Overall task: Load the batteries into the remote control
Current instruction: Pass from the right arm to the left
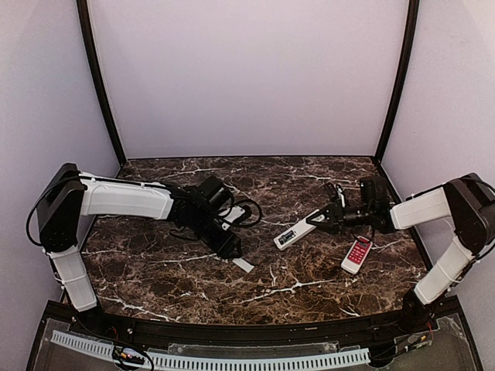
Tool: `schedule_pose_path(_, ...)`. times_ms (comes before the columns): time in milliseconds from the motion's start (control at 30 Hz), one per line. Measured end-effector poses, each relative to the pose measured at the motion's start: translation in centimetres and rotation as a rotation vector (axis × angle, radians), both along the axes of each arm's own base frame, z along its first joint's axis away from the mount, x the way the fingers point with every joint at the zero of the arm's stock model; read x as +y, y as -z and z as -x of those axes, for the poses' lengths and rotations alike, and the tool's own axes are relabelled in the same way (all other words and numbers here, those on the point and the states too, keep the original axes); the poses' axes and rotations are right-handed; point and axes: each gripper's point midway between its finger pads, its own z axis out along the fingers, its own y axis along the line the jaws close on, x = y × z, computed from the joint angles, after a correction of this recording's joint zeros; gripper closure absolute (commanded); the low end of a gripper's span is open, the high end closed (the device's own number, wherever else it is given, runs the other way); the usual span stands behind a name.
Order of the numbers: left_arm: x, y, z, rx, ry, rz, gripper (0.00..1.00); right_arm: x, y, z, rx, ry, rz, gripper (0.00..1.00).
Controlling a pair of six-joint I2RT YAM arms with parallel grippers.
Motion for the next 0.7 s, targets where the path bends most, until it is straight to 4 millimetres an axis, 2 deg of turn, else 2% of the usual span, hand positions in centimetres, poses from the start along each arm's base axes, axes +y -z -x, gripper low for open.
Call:
schedule_pose_path(133, -1.0, -2.0, -0.2, -0.098, 0.036, 0.074, 0.23, 1.4, 0.5, 0.4, 0.01, -0.034, -0.003, 1.0)
schedule_pose_path(200, -2.0, -3.6, 0.2, -0.179, 0.081, 0.112, 0.2, 2.0, 1.0, 0.8, 0.033, -0.048, -0.002, 1.0)
schedule_pose_path(333, -5.4, -6.7, 1.0, -0.291, 0.183, 0.184, 0.18, 3.4, 1.4, 1.4, 0.052, -0.077, -0.004, 1.0)
schedule_pose_path(433, -7.4, -7.8, 0.7, -0.335, 0.227, 0.212, 0.18, 4.2, 1.2, 1.5, 0.052, -0.091, -0.012, 1.0)
schedule_pose_path(533, -8.6, -7.6, -0.1, -0.354, 0.247, 0.205, 0.24, 4.8, 0.7, 1.5, 0.042, -0.101, -0.024, 1.0)
schedule_pose_path(700, -9.8, -5.4, -1.1, -0.341, 0.272, 0.152, 0.32, 5.6, 0.0, 1.4, 0.03, -0.112, -0.044, 1.0)
